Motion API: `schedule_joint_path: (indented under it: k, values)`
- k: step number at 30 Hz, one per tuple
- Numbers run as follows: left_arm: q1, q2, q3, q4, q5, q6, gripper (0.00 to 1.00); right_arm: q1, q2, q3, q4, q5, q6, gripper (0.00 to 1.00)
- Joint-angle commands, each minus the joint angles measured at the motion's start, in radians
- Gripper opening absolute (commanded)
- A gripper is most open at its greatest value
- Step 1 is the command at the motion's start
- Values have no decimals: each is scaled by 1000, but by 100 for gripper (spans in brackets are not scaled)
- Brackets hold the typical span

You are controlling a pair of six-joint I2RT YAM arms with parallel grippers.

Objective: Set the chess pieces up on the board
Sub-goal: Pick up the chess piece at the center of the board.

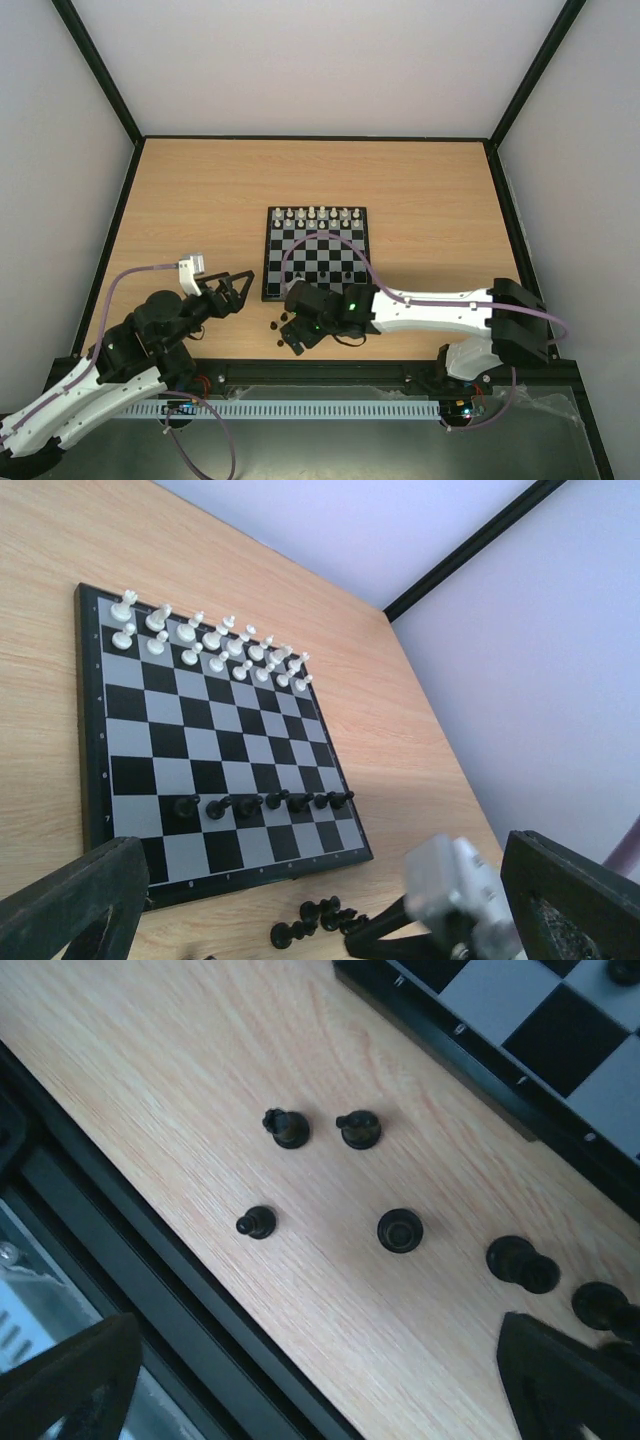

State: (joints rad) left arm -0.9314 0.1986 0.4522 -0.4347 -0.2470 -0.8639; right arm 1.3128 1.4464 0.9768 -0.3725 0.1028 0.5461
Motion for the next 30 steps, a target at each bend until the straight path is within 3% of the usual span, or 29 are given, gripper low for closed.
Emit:
schedule_joint_path:
  k: [1,9,16,25,30]
  values:
    - [-3,-5,48,17,-3,11,99,43,83,11,25,44,33,99]
    - [-3,-37,77,-20,-9,12,100,85,234,106,36,61,35,99]
    - [-3,-60,89,-38,-12,11,99,94,324,160,37,50,38,64]
    - [-4,-68,87,-38,-11,11,99,113,393,192,22,54,51,36]
    - [-3,-77,86,-39,-9,11,99,114,411,204,21,56,53,28]
